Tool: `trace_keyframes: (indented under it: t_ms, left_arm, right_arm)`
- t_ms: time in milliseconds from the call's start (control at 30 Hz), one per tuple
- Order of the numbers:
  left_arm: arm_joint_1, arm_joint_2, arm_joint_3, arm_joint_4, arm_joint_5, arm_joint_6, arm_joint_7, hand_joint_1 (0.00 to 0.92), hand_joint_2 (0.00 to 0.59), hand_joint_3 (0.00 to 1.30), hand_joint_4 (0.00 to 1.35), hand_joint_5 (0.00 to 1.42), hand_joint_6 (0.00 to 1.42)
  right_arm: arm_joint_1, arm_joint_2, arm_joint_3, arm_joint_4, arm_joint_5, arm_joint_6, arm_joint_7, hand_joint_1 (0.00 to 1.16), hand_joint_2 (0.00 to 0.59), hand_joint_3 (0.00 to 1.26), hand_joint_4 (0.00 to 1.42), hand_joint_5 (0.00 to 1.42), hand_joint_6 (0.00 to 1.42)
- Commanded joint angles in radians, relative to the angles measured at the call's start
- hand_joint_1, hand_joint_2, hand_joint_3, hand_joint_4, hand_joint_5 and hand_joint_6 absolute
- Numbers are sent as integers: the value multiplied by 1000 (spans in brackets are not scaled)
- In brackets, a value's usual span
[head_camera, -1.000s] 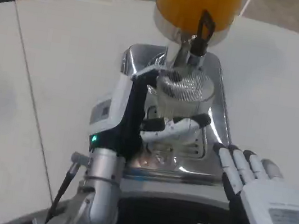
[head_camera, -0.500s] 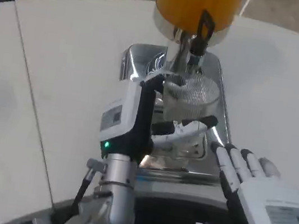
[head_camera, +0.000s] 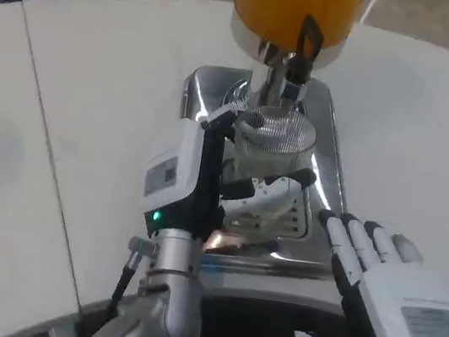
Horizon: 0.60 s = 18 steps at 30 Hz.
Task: Grasp the cup under the faucet to collect the drink, then remove the cup.
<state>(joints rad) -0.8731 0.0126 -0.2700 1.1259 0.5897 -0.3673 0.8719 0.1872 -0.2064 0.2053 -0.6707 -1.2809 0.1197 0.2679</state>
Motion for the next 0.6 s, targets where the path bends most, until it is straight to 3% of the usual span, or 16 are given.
trace_keyframes:
  t_ms: [33,133,267,367,600]
  left_arm:
    - [-20,-4,-8,17,-5,-6,24,611,83,964,1102,1320,1420]
    - [-1,9,-19,14,1,-14,26,569,89,656,811,1127,1337]
    - [7,39,-36,12,10,-12,20,553,89,433,522,941,1148]
    - [18,59,-34,4,1,-27,1,535,87,358,407,862,1050]
    - [43,94,-34,-21,-5,-62,-19,497,74,312,318,770,915]
  right_arm:
    - [8,12,7,6,-13,9,3,526,504,0,0,0,17]
    - [3,19,11,20,0,5,-11,526,504,0,0,0,17]
    - [-10,21,10,38,8,4,-17,526,504,0,0,0,17]
    - [-33,1,6,53,30,-14,-13,526,504,0,0,0,17]
    - [-56,-6,2,83,61,-18,-39,520,501,0,0,0,17]
